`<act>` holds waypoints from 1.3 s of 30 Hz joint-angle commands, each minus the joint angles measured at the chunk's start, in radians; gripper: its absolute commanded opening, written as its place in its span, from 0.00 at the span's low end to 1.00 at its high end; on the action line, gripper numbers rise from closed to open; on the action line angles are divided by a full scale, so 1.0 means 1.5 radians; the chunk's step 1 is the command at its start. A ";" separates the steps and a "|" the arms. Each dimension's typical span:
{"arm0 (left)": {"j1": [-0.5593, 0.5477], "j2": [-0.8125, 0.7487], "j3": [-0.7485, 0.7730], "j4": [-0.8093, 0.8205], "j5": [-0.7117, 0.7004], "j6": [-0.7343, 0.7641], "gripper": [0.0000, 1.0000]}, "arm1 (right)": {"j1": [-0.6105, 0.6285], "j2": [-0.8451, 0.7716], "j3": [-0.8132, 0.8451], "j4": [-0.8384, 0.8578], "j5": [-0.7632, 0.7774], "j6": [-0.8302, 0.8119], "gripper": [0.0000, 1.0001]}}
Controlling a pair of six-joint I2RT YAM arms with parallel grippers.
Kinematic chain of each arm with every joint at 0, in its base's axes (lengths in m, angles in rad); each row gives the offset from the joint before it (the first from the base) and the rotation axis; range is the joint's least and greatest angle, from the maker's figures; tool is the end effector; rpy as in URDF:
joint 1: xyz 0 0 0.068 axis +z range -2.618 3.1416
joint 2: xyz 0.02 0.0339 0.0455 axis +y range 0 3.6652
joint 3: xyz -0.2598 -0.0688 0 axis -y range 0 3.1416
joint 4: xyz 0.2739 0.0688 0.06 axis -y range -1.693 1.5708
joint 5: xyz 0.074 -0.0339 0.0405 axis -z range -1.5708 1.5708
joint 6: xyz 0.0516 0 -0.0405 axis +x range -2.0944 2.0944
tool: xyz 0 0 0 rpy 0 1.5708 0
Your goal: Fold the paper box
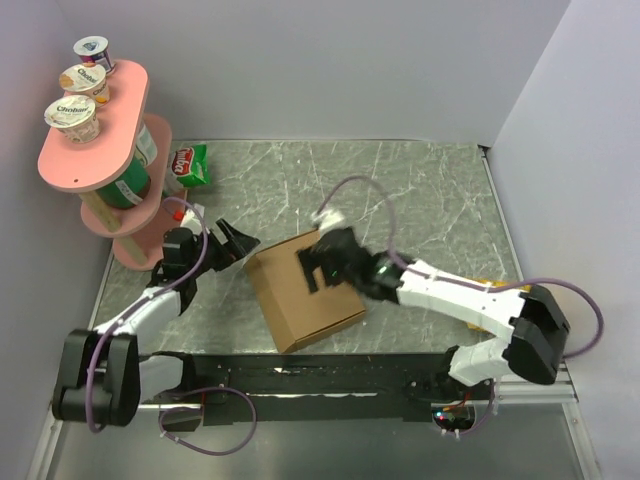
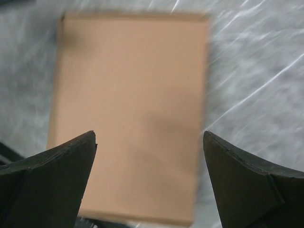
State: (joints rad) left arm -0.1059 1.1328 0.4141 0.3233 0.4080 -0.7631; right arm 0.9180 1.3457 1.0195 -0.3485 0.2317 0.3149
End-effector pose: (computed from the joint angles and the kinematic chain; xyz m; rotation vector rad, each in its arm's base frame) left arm 0.2638 -0.0486 0.1669 -0.3925 2.0228 -0.9555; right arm 0.2145 0.2611 0.2582 -0.5488 2.1887 0.4121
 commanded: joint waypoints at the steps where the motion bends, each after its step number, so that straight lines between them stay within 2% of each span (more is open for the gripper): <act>1: 0.003 0.052 0.026 0.092 0.040 -0.014 0.96 | 0.145 0.066 0.074 -0.149 0.230 0.098 1.00; 2: 0.003 0.069 0.028 0.097 0.044 -0.017 0.96 | 0.193 0.082 0.090 -0.171 0.270 0.128 1.00; 6: 0.003 0.087 0.035 0.111 0.052 -0.021 0.96 | 0.297 0.163 0.169 -0.254 0.347 0.191 1.00; 17: 0.002 0.132 0.072 0.109 0.035 -0.005 0.96 | 0.427 0.269 0.267 -0.400 0.287 0.267 1.00; 27: 0.002 0.128 0.066 0.111 0.046 -0.005 0.96 | 0.423 0.336 0.286 -0.415 0.284 0.270 1.00; 32: 0.001 0.121 0.066 0.103 0.043 -0.002 0.96 | 0.417 0.308 0.270 -0.371 0.272 0.252 1.00; 39: 0.000 0.120 0.063 0.099 0.044 0.001 0.96 | 0.405 0.326 0.286 -0.373 0.270 0.249 1.00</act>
State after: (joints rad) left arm -0.1051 1.3392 0.4927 0.4480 0.4561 -0.7784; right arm 1.5379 1.8465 1.4044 -0.9234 0.6228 0.6865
